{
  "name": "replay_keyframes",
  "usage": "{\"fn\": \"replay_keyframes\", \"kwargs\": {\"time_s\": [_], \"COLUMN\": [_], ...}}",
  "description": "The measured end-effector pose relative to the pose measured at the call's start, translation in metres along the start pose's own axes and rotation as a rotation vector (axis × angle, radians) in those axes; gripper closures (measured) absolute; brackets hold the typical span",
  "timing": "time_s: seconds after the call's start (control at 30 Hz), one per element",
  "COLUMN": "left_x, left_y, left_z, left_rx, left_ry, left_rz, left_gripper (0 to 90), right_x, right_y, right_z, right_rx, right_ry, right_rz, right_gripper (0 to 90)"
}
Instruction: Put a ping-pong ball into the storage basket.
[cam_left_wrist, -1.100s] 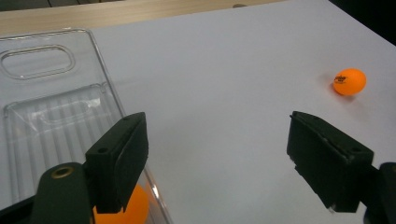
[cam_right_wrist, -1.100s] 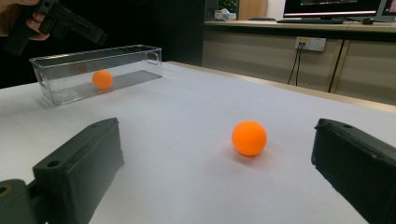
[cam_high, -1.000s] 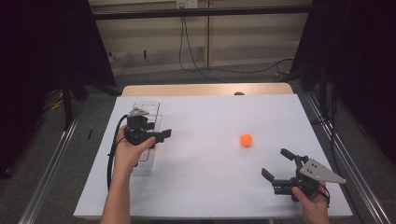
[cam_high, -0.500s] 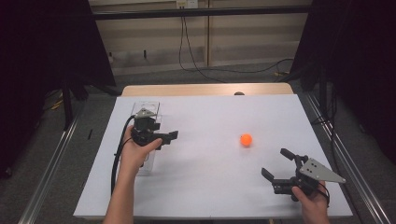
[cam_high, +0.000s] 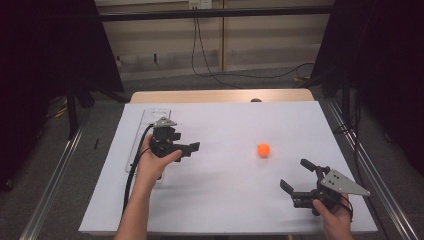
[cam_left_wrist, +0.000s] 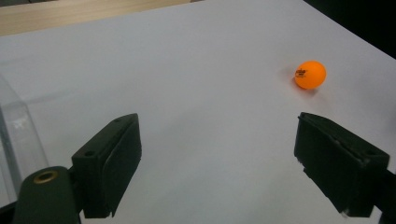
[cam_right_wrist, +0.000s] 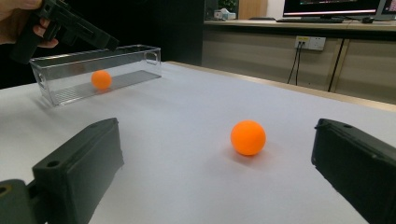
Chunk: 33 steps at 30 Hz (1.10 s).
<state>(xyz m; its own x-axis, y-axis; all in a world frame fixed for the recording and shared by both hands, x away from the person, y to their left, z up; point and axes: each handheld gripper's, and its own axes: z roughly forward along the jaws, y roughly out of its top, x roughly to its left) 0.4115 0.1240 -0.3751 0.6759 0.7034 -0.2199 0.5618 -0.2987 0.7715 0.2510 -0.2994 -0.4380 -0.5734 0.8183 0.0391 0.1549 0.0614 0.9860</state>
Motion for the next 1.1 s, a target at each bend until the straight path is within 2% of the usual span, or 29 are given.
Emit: {"fn": "replay_keyframes", "kwargs": {"time_s": [0.4,0.77,1.1], "left_x": [-0.01,-0.02,-0.029], "left_y": [0.0,0.0,-0.002], "left_z": [0.013,0.023,0.035], "left_rx": [0.03,0.027,0.048], "left_ry": [-0.027,-0.048,-0.072], "left_rz": [0.026,0.037,0.056], "left_gripper": [14.2,14.0,13.3], "right_x": [0.0,0.0,0.0], "right_y": [0.0,0.0,0.0], "right_z": [0.0,0.0,0.0], "right_rx": [-0.004,-0.003,-0.003], "right_ry": [0.0,0.001,-0.002], "right_rz": [0.002,0.003,0.007], "right_gripper": [1.7,1.7,1.6]}}
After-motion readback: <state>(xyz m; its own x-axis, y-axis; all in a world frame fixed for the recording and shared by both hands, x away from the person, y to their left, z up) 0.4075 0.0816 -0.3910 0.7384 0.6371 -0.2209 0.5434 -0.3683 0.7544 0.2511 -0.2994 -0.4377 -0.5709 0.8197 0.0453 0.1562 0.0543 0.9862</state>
